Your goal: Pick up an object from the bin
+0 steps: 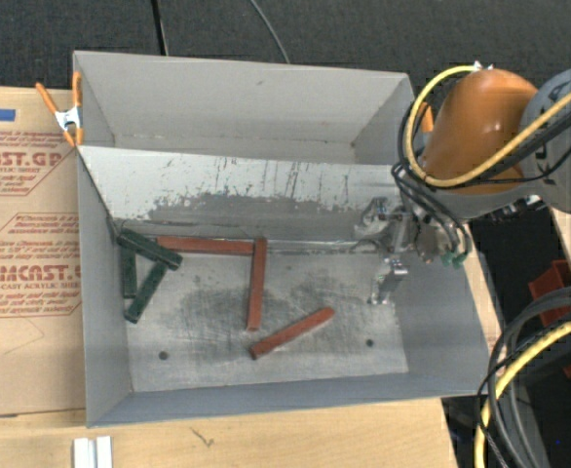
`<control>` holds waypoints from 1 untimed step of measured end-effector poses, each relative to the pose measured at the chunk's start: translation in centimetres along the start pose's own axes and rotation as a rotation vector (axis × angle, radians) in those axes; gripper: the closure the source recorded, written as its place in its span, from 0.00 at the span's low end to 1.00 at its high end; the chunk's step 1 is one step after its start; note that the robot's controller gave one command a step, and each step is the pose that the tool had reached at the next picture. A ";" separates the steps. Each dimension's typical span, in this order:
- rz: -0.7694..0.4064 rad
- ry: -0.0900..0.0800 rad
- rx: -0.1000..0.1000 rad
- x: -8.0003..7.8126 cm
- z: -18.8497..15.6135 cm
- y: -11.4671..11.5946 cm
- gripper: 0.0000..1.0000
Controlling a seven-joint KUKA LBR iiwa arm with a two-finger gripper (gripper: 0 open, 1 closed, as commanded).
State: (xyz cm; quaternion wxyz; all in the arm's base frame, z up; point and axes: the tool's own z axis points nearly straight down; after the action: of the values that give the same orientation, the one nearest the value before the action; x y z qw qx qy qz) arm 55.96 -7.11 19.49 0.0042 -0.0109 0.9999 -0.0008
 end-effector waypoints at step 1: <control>-0.021 0.004 -0.001 3.9 6.9 -0.8 0.00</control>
Offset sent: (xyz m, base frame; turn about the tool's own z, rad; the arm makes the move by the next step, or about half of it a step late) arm -0.0200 0.0542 -0.1249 -0.0425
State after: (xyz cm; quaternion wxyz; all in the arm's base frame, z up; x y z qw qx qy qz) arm 52.15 -7.97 12.52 0.0021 -0.0214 0.9998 -0.0001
